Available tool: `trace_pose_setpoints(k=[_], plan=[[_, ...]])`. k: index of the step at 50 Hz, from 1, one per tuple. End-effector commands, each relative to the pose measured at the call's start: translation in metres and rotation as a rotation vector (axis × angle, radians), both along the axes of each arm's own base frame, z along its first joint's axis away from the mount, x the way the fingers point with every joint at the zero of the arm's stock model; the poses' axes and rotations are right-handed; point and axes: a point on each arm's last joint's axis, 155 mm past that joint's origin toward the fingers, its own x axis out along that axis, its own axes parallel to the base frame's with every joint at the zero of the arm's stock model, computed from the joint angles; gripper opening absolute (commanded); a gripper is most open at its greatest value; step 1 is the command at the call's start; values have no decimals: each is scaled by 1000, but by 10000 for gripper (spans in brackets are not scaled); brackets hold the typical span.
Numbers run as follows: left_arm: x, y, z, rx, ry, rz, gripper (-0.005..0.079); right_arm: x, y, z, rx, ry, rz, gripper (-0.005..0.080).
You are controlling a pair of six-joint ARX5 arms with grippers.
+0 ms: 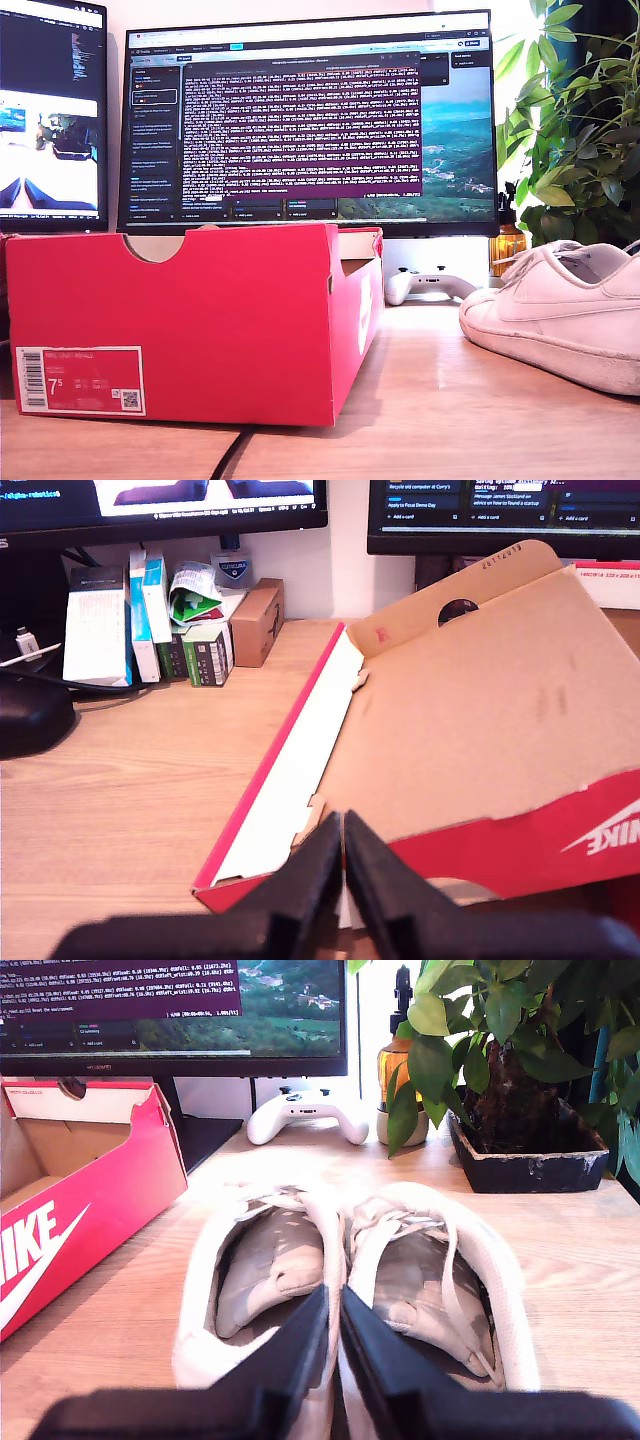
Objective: Pack the white shoes by picking the first shoe and placing it inside the red shoebox, left side, then picking and rotating the second shoe and placing it in the shoebox
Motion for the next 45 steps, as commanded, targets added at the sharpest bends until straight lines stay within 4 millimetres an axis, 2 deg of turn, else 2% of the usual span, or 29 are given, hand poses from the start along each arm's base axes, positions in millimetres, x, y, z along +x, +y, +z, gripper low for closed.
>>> trace_pose_setpoints(k=[1,18,24,32,38,45], plan=[[-1,-1,-20,-5,48,-4,-19,1,1,-5,3,2,4,-13],[-1,-4,-18,-54,43,-11,-19,0,2,-4,17,2,7,-13],[-1,-18,-17,-191,43,-57,-19,0,8,-1,124,7,27,-13],[-1,-38,-2,-362,10,-136,-19,0,9,4,313,21,9,-13],[-1,-52,19,-437,-51,-218,-19,1,10,12,465,15,2,-13],[-8,-70,70,-413,-207,-357,-18,-2,24,38,549,-43,93,-13]])
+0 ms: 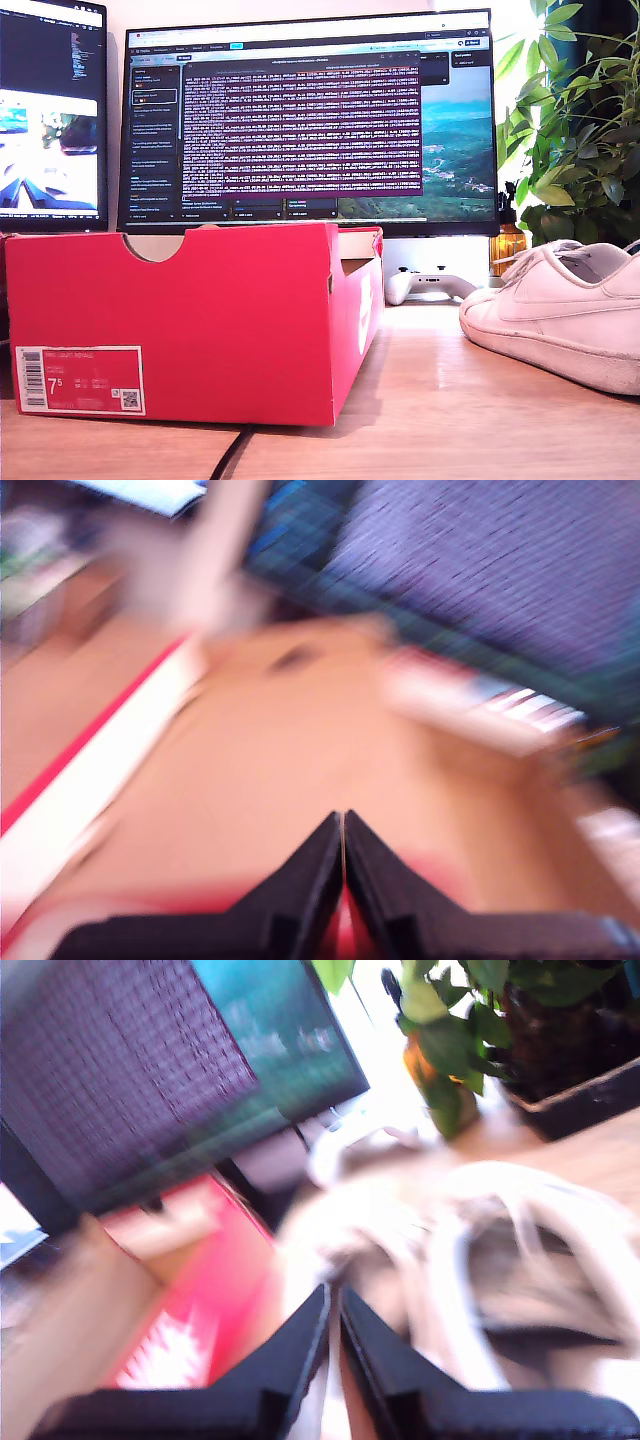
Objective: Pack the white shoes by picking the first shoe and placing it inside the red shoebox, left side, then picking and rotating the second shoe and placing it in the shoebox
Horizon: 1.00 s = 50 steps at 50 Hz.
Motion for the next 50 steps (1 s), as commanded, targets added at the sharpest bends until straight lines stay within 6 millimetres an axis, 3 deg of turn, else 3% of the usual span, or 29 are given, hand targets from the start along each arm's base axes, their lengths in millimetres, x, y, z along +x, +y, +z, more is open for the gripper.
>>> trace_pose_setpoints(k=[1,6,10,17,27,40,50], plan=[[-4,-7,16,3,-53,-38,-18,-2,6,6,27,-25,34,-13],[-14,-11,56,19,-131,-52,-13,-7,13,27,54,-55,73,-13],[-24,-13,81,134,-185,-47,-13,-11,13,44,52,-80,74,-13],[-33,-14,86,341,-106,-54,-13,-15,13,66,50,-86,73,-13],[-37,-12,37,706,118,-163,-14,-4,13,74,-16,-9,71,-13],[-52,-18,-49,960,414,-452,-17,27,13,68,-85,186,84,-13],[-49,-20,-78,1155,488,-547,-18,45,15,45,-163,392,123,-13]])
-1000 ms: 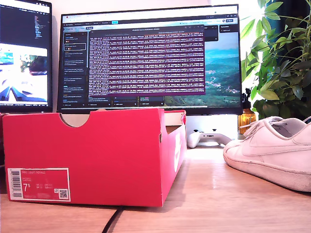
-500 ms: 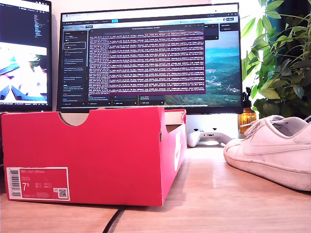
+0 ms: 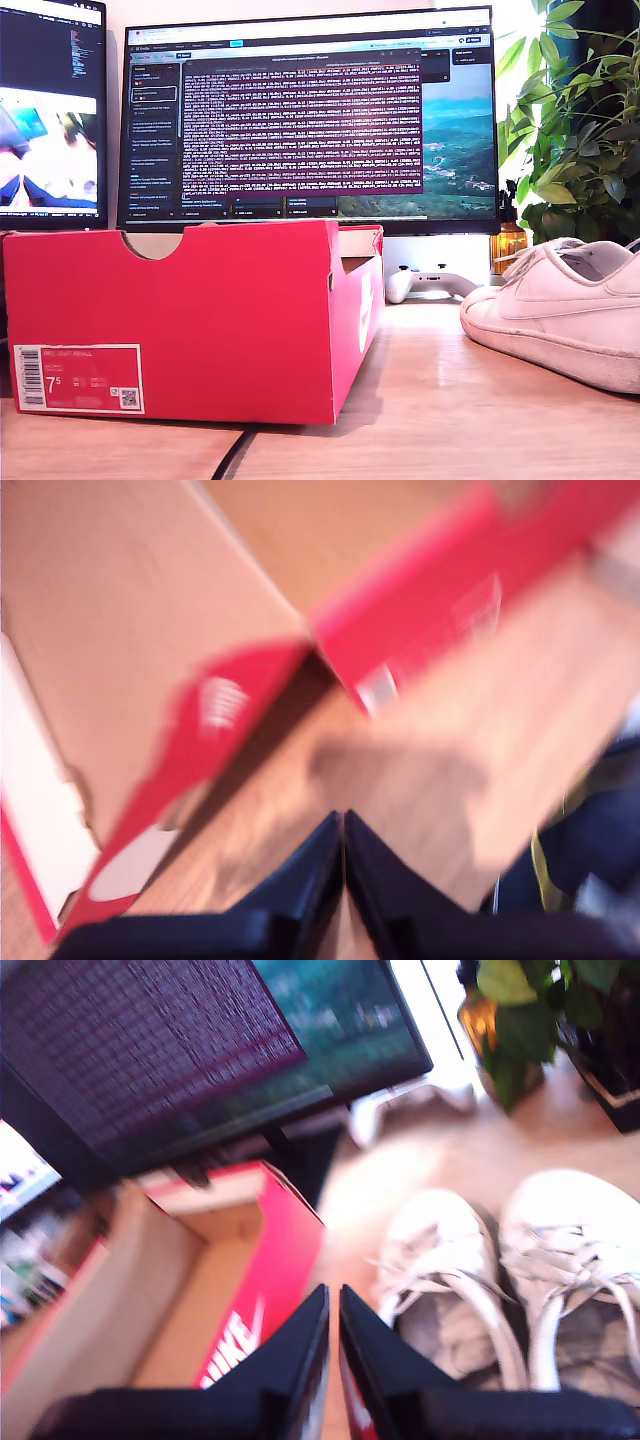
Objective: Pack the white shoes by picking the first shoe and placing it inside the red shoebox, left side, then picking and rotating the second shoe and placing it in the shoebox
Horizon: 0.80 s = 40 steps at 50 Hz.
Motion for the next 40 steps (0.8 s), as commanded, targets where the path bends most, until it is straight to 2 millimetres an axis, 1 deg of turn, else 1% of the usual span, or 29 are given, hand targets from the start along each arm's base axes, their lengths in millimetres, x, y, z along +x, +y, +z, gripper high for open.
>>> trace_pose_setpoints(k=[1,6,11,14,19,24,25,28,30,33,35,40], plan=[[5,-3,-7,50,-1,-35,-18,4,3,-8,-26,58,23,-13],[17,-11,-14,108,-10,-75,-18,5,10,-22,-50,180,63,-13],[28,-12,-24,183,-6,-82,-18,5,20,-33,-91,277,124,-13],[30,-13,-34,213,23,-87,-18,4,26,-37,-113,329,156,-13],[35,-14,-47,245,56,-92,-18,4,36,-38,-147,381,210,-13],[46,-15,-50,265,33,-83,-18,5,40,-38,-212,417,233,-4],[49,-16,-49,263,27,-82,-18,5,39,-39,-222,429,230,8],[54,-20,-49,255,10,-82,-18,5,39,-43,-275,462,242,80],[58,-21,-49,250,1,-82,-18,5,39,-48,-297,489,254,162],[61,-23,-49,247,-6,-81,-18,4,39,-57,-314,540,259,251],[62,-24,-50,246,-6,-81,-18,4,39,-63,-327,563,265,267],[62,-25,-51,241,-3,-86,-18,4,43,-81,-363,612,305,268]])
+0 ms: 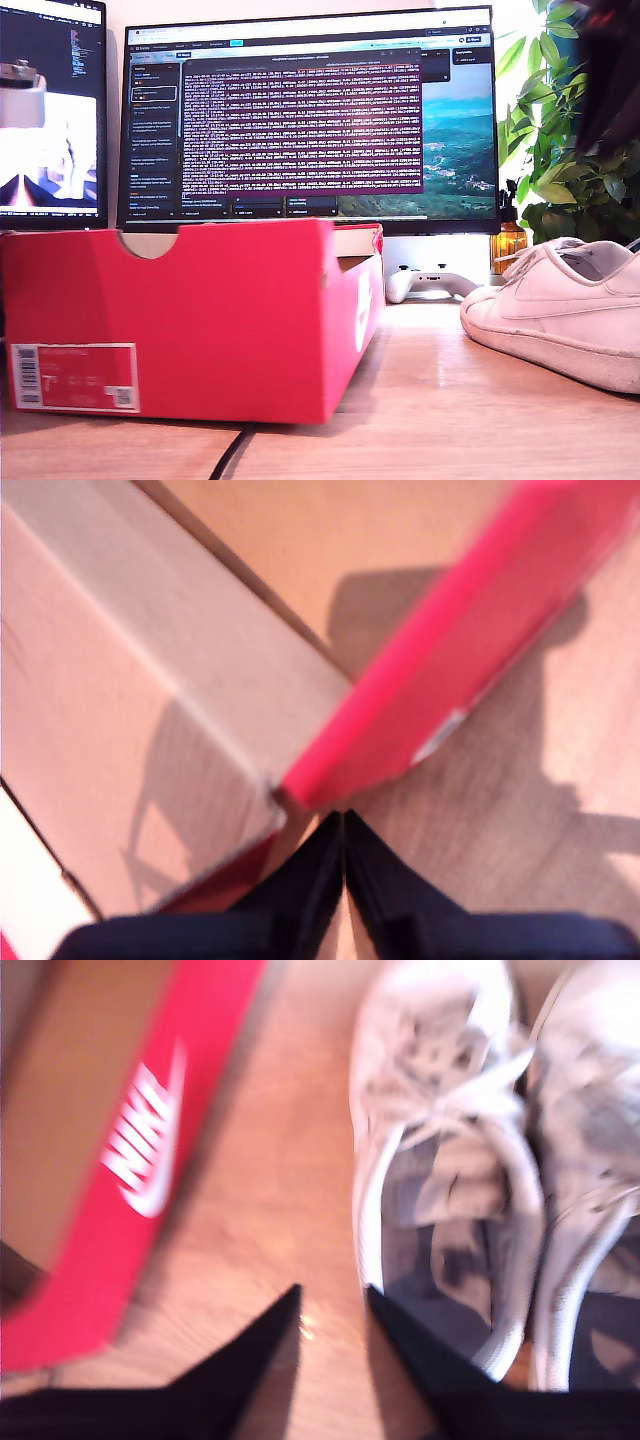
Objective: Pack the white shoes by picking the first shoe and placing it inside the red shoebox, left side, then picking and rotating the second shoe and placing it in the shoebox
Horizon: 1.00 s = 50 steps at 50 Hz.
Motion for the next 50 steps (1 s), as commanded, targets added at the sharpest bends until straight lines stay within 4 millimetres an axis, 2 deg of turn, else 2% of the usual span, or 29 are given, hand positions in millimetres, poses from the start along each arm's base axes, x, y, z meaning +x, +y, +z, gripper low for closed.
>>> trace_pose_setpoints(k=[1,10,22,31,35,42,46,50], plan=[[-2,-2,-5,2,11,-12,-18,-1,2,-16,-31,44,23,268],[-2,-2,-5,0,12,-11,-18,4,-11,-49,-173,109,45,302],[-2,-2,-5,-2,12,-11,-18,1,-9,-85,-204,226,78,309],[-2,-2,-5,-2,12,-11,-18,-5,0,-106,-202,300,109,309],[-2,-2,-5,-1,12,-11,-18,-11,11,-109,-178,321,139,309],[-2,-2,-5,-2,12,-11,-18,-10,17,-104,-181,308,151,309],[-2,-2,-5,-1,12,-11,-18,-6,16,-99,-188,297,144,309],[-2,-2,-5,-2,12,-11,-18,-1,8,-94,-236,283,128,309]])
